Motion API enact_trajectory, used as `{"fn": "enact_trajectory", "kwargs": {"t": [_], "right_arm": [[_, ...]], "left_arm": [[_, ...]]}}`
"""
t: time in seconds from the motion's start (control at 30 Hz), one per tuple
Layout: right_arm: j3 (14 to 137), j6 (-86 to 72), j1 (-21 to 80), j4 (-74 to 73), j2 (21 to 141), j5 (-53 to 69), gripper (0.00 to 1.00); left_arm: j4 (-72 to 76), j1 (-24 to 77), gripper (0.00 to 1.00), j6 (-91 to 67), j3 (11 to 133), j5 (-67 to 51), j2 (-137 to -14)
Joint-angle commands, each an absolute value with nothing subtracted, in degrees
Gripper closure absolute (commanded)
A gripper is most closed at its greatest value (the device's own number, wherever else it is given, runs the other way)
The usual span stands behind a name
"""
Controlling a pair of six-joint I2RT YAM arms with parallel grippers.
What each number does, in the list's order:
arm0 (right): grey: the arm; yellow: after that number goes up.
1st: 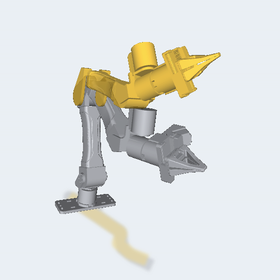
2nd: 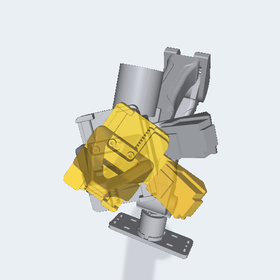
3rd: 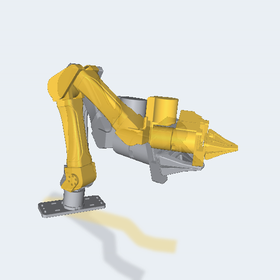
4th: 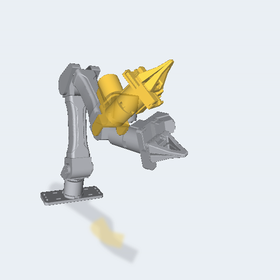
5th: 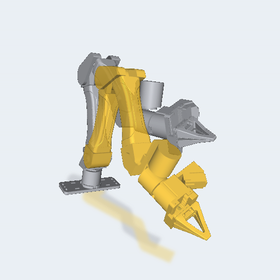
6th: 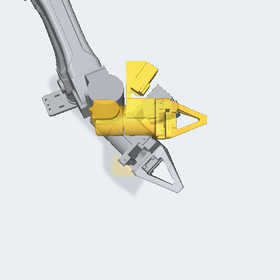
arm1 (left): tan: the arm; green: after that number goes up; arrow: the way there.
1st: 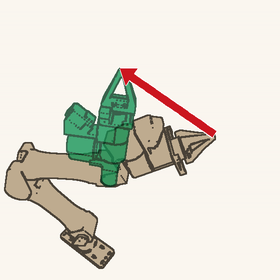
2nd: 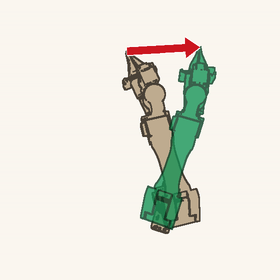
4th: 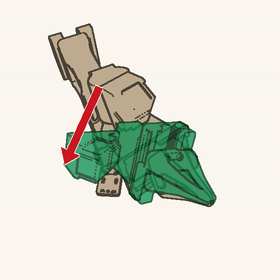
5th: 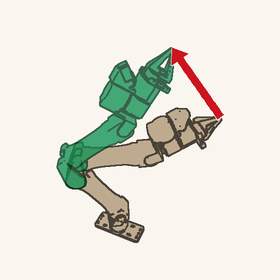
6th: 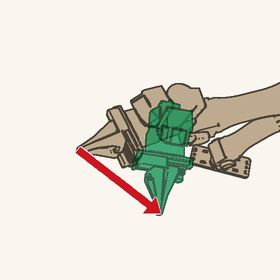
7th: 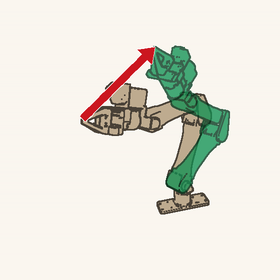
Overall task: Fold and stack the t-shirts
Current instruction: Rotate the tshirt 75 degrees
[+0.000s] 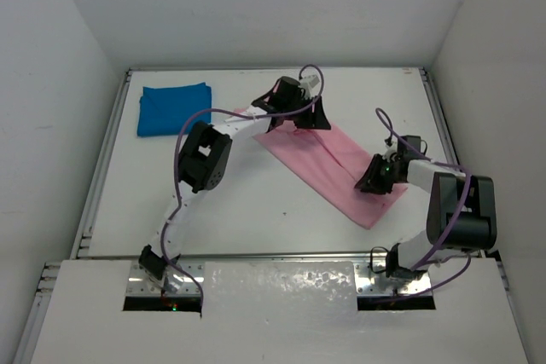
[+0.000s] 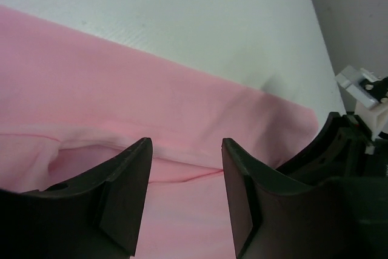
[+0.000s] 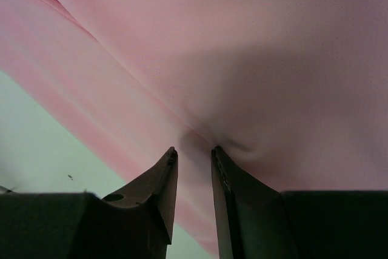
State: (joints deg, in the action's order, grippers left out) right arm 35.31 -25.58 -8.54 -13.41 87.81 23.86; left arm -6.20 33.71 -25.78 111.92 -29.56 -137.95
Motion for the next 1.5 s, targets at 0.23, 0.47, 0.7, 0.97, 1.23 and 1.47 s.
{"fn": "enact_trajectory", "kwargs": {"t": [0.23, 0.47, 0.7, 0.97, 1.23, 1.47], "right_arm": [[32.9, -22.4, -8.7, -15.4, 86.8, 23.7, 0.7], [34.0, -22.4, -8.8, -17.2, 84.6, 23.1, 0.69], [37.0, -21.7, -8.7, -20.3, 82.3, 20.7, 0.68], [42.1, -22.5, -8.7, -22.3, 80.2, 20.0, 0.68], [41.8, -22.1, -8.8, -23.6, 79.2, 19.5, 0.69], [41.7, -21.2, -8.8, -24.7, 78.7, 18.5, 0.69]], "left_arm": [[-6.5, 34.8, 0.53, -25.1, 111.6, -23.1, -139.0], [-9.1, 35.0, 0.55, -23.3, 108.4, -19.7, -138.3], [-12.5, 35.2, 0.6, -20.5, 105.3, -17.9, -135.9], [-14.5, 35.2, 0.83, -18.6, 110.1, -18.4, -131.2], [-4.7, 35.2, 1.0, -24.2, 110.7, -22.1, -130.2], [-6.3, 35.7, 1.0, -28.6, 116.9, -19.7, -139.2]]}}
